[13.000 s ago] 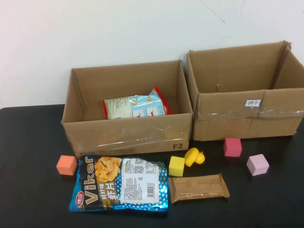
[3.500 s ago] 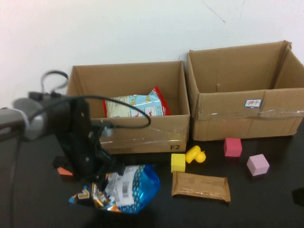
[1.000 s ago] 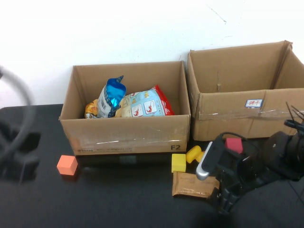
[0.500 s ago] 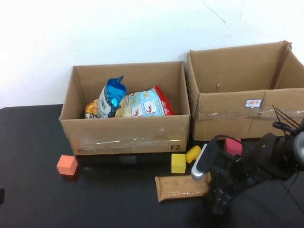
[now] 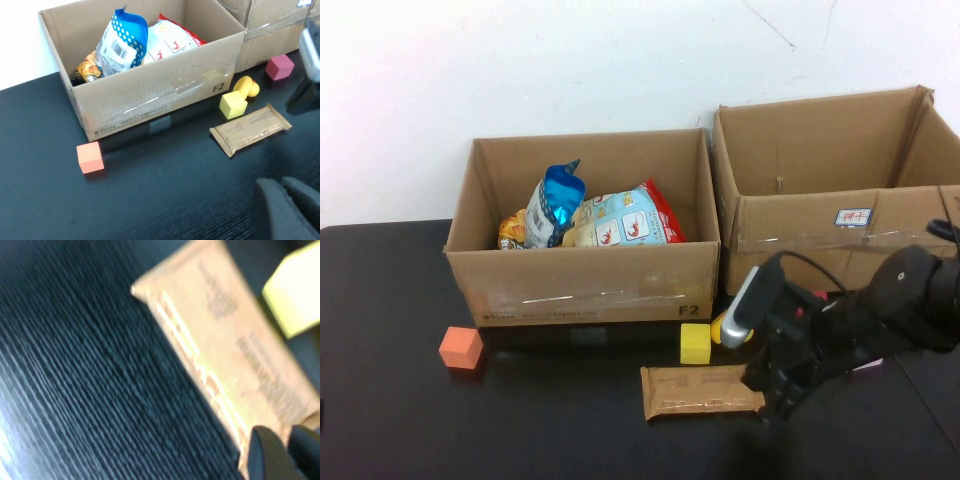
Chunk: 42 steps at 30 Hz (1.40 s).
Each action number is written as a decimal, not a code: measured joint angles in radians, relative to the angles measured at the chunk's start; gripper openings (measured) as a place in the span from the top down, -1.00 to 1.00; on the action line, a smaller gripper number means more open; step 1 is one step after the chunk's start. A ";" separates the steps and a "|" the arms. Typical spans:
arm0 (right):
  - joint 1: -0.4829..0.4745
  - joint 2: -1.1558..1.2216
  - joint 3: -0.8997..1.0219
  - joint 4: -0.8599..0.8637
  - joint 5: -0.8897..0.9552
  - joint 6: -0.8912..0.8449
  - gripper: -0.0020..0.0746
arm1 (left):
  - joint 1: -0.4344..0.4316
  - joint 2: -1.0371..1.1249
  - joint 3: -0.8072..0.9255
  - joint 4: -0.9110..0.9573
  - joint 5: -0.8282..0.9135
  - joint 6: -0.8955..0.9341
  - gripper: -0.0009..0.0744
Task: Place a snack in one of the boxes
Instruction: Pick up the biscuit
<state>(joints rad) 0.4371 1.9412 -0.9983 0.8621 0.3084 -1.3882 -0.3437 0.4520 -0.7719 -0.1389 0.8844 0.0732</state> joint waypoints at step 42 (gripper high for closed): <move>0.138 0.164 -0.172 -0.484 0.051 0.586 -0.23 | 0.000 0.000 0.000 0.000 0.035 -0.002 0.98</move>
<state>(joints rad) 0.5753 2.1047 -1.1702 0.3777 0.3589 -0.8023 -0.3437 0.4520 -0.7719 -0.1391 0.9190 0.0717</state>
